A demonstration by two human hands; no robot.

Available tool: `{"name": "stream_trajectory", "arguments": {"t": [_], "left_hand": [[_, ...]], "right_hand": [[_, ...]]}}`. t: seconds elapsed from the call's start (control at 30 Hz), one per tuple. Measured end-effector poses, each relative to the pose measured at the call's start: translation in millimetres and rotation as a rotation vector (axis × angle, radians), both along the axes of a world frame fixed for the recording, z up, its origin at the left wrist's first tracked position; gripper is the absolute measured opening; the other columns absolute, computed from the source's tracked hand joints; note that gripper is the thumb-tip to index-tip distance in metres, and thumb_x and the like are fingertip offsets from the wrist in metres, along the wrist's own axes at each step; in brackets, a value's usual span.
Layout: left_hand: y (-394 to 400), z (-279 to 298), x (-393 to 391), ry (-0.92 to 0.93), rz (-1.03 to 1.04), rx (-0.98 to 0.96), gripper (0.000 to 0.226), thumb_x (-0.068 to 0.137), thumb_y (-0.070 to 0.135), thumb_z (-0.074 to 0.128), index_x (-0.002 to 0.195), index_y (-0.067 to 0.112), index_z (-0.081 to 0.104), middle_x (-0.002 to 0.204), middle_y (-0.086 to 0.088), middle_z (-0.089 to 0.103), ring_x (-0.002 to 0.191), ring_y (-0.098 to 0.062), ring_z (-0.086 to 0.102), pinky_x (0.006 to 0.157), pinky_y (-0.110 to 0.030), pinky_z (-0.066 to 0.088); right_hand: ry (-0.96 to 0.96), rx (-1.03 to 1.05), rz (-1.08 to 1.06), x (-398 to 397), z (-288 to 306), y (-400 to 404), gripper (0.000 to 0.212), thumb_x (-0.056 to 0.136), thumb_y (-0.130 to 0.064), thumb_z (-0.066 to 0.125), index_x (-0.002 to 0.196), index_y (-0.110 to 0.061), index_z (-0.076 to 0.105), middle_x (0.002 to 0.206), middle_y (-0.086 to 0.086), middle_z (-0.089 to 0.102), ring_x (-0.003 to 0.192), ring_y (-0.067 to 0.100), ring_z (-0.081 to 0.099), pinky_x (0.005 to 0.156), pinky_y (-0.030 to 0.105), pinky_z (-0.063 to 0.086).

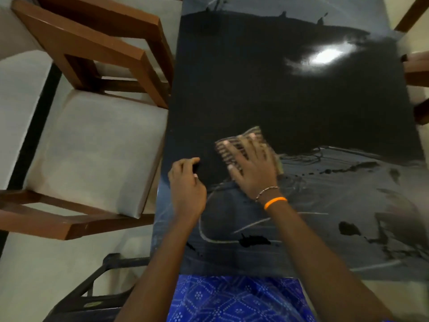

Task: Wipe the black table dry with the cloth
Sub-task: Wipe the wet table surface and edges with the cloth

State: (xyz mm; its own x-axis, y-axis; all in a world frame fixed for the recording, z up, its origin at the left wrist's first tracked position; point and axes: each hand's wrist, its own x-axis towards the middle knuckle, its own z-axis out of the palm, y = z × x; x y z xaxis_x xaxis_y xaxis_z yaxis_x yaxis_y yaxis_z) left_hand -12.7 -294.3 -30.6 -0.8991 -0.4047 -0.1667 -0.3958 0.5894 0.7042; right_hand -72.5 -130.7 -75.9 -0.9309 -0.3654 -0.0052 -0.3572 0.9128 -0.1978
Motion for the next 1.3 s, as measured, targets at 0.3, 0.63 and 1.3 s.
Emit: {"name": "stream_trajectory", "arguments": {"t": [0.3, 0.63, 1.3], "left_hand": [[109, 5, -6, -0.002, -0.407, -0.03, 0.043, 0.087, -0.003, 0.043, 0.124, 0.015, 0.052, 0.13, -0.006, 0.05, 0.137, -0.026, 0.023, 0.117, -0.042, 0.012], [158, 12, -12, 0.088, -0.306, 0.042, 0.048, 0.079, -0.015, 0.039, 0.118, 0.008, 0.056, 0.122, -0.012, 0.054, 0.121, -0.027, 0.042, 0.102, -0.02, 0.027], [304, -10, 7, 0.003, -0.76, -0.151, 0.031, 0.087, 0.013, 0.055, 0.117, 0.02, 0.055, 0.125, 0.001, 0.054, 0.139, -0.021, 0.023, 0.116, -0.04, 0.006]], "right_hand": [[-0.086, 0.158, -0.783, -12, 11, 267, 0.067, 0.083, -0.049, 0.031, 0.146, -0.027, 0.028, 0.148, 0.019, 0.031, 0.141, 0.045, 0.013, 0.111, 0.066, 0.008], [-0.05, -0.007, -0.471, -6, -2, 126, 0.061, 0.09, -0.046, 0.043, 0.146, -0.033, 0.025, 0.153, 0.016, 0.025, 0.144, 0.042, 0.008, 0.115, 0.06, 0.003], [-0.16, -0.148, -0.684, -53, -4, 399, 0.06, 0.095, -0.04, 0.042, 0.149, -0.03, 0.018, 0.153, 0.02, 0.018, 0.139, 0.04, 0.021, 0.113, 0.051, 0.026]]}}
